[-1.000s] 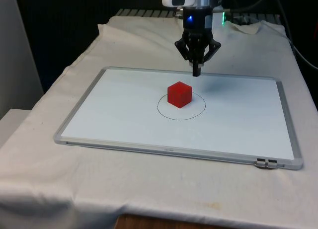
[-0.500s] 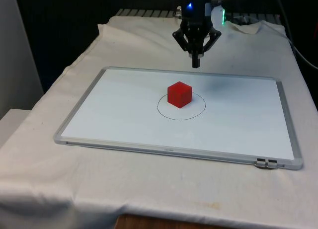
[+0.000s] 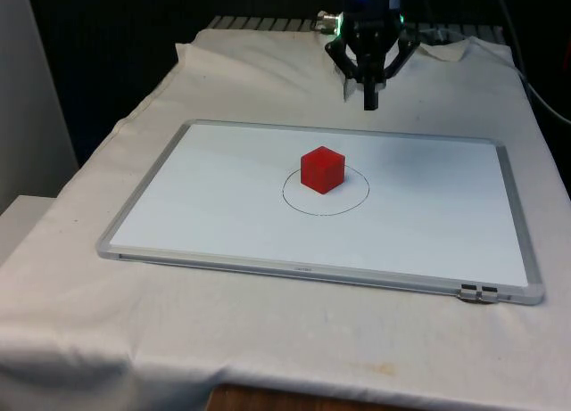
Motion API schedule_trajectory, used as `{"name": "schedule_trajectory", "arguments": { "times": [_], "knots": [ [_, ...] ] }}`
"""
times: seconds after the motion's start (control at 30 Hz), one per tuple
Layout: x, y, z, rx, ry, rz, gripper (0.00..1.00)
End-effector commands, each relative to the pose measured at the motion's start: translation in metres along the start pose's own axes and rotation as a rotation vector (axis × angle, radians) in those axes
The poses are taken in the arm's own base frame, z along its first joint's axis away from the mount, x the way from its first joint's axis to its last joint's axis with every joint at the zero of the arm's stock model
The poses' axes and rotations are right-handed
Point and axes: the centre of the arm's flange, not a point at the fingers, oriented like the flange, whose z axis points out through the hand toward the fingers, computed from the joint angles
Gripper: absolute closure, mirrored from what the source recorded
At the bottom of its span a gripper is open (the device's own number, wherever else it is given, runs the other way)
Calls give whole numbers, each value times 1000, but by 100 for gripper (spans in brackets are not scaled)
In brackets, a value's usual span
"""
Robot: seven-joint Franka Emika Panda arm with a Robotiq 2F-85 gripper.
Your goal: Push the cube into the marked area.
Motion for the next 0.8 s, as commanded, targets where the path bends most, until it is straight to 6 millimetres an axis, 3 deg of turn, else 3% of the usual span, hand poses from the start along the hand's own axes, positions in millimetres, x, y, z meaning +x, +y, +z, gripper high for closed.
{"name": "schedule_trajectory", "arguments": {
  "times": [0.0,0.77],
  "knots": [
    [2,0,-1,-15,-3,-1,100],
    [19,-36,-35,-22,34,-66,100]
  ]
}}
